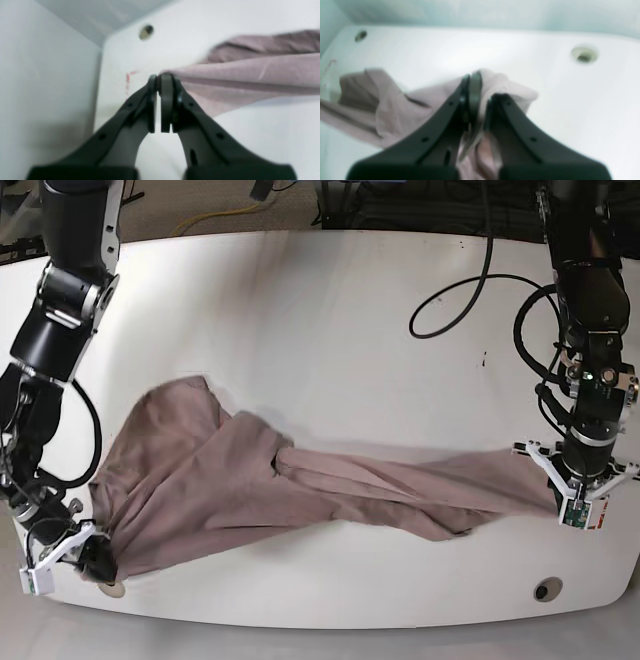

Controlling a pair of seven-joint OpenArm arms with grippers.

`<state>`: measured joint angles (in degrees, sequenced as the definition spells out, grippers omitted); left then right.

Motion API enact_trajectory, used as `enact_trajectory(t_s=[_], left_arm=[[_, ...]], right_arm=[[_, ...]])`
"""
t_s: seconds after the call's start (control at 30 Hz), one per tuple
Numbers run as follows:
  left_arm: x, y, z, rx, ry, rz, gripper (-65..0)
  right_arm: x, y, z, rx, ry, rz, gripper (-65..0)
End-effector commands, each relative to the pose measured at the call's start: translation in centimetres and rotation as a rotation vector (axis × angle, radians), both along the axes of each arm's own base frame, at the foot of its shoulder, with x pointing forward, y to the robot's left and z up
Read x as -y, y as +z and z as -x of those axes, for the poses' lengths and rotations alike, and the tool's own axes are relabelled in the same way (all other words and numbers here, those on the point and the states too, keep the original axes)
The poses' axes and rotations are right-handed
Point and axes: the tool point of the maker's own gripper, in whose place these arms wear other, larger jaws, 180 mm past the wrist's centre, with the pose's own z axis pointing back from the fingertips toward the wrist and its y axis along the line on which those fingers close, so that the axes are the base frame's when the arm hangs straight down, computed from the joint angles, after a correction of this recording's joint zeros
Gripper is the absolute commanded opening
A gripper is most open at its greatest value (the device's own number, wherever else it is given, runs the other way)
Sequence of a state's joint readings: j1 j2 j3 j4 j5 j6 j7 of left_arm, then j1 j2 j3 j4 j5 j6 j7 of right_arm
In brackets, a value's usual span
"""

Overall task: Fold the T-shirt properly
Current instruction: 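Lift and shake the shirt with both grippers, then lay it flat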

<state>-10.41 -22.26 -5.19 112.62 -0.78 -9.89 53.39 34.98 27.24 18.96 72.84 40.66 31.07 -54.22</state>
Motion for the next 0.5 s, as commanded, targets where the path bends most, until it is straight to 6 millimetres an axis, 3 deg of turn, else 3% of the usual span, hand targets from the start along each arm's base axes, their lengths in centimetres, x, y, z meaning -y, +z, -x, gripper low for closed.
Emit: enact_trajectory(t_s=[0.0, 0.27, 0.47], left_arm=[[-0.4, 3.5, -1.0, 0.095, 0.01, -0.018, -64.3], [-2.6, 10.1, -2.4, 0.219, 0.089, -0.005, -64.3], [-4.1, 14.1, -2.4, 0.295, 0.111, -0.058, -64.2]], right_arm=[[1.4, 6.4, -2.1, 0.126, -0.014, -0.006, -65.0], [0.9, 14.0, -4.8, 0.222, 0.01, 0.006, -65.0], [1.6, 18.2, -4.8, 0.279, 0.006, 0.06, -65.0]])
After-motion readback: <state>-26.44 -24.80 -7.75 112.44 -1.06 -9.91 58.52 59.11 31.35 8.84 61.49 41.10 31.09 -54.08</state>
